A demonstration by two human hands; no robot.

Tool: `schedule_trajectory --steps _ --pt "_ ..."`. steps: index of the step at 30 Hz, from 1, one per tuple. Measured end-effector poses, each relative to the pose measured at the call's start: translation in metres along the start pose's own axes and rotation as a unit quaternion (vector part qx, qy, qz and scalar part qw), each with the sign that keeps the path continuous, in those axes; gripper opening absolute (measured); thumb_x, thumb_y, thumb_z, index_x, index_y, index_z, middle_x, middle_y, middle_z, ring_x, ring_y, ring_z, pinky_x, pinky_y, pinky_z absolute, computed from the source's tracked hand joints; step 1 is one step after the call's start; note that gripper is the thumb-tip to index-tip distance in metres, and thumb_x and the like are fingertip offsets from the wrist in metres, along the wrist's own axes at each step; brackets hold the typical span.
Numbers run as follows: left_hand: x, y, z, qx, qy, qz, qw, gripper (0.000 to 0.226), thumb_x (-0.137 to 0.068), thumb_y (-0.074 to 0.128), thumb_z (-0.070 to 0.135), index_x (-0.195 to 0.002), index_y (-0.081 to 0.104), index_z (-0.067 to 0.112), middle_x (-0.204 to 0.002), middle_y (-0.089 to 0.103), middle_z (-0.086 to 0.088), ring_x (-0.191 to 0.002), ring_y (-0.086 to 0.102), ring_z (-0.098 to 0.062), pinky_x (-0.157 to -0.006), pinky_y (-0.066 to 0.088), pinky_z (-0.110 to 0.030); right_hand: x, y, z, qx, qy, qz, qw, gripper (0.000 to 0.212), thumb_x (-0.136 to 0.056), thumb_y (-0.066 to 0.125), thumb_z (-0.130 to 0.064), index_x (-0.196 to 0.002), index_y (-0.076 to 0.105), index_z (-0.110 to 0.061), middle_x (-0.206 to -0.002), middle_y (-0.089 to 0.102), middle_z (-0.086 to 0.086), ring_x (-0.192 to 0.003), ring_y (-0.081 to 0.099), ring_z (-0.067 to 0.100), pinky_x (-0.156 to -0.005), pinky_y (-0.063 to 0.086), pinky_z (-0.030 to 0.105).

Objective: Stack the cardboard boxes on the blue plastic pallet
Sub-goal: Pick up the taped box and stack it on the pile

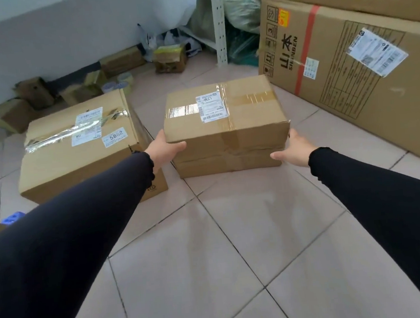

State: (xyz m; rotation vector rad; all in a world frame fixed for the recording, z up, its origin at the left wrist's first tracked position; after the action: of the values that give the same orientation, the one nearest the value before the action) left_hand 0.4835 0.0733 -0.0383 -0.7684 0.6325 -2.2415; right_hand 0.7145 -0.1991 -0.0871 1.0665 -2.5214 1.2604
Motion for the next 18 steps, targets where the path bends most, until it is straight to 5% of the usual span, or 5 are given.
schedule_trajectory --steps 6,9,15,18 --pt "-0.009 0.002 -0.021 0.113 -0.051 0.011 0.992 0.074 -0.089 0.067 0.046 -0.150 0.040 0.013 -0.146 0.055 -0.005 -0.126 0.056 -0.025 -0.107 0.046 -0.042 -0.006 0.003 0.009 -0.136 0.040 0.034 0.989 0.091 -0.095 0.070 -0.014 -0.156 0.002 -0.015 -0.162 0.028 0.023 -0.141 0.041 0.041 -0.109 0.037 0.050" --pt "-0.002 0.007 -0.021 0.142 -0.037 0.016 0.989 0.056 -0.099 0.058 0.043 -0.146 0.051 0.014 -0.139 0.058 -0.005 -0.120 0.059 -0.023 -0.103 0.047 -0.036 -0.001 0.000 0.013 -0.150 0.025 0.072 0.986 0.086 -0.096 0.070 -0.015 -0.155 0.008 -0.013 -0.164 0.028 0.020 -0.144 0.040 0.040 -0.112 0.036 0.050" --pt "0.019 0.007 0.000 0.214 0.028 -0.016 0.976 0.058 -0.104 0.051 0.040 -0.154 0.033 0.015 -0.141 0.055 -0.001 -0.118 0.057 -0.014 -0.091 0.045 -0.026 0.025 -0.018 -0.001 -0.179 -0.026 0.153 0.972 0.088 -0.094 0.071 -0.023 -0.158 0.011 -0.016 -0.165 0.029 0.014 -0.148 0.037 0.037 -0.117 0.034 0.049" --pt "0.038 -0.016 0.025 0.253 0.075 -0.011 0.964 0.060 -0.105 0.051 0.037 -0.156 0.027 0.018 -0.140 0.054 0.003 -0.121 0.056 -0.013 -0.105 0.045 -0.032 0.045 -0.046 -0.031 -0.185 -0.078 0.199 0.959 0.089 -0.093 0.073 -0.023 -0.159 0.013 -0.014 -0.166 0.028 0.013 -0.151 0.033 0.033 -0.121 0.030 0.048"
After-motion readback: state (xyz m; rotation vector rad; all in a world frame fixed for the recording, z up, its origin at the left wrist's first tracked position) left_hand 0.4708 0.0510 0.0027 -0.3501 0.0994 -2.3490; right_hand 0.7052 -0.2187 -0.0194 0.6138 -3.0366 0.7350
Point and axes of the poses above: each hand's wrist, its own x-axis away from the middle knuckle, its own y-axis out of the palm, z = x × y, the point moved 8 cm from there along -x, towards the middle knuckle
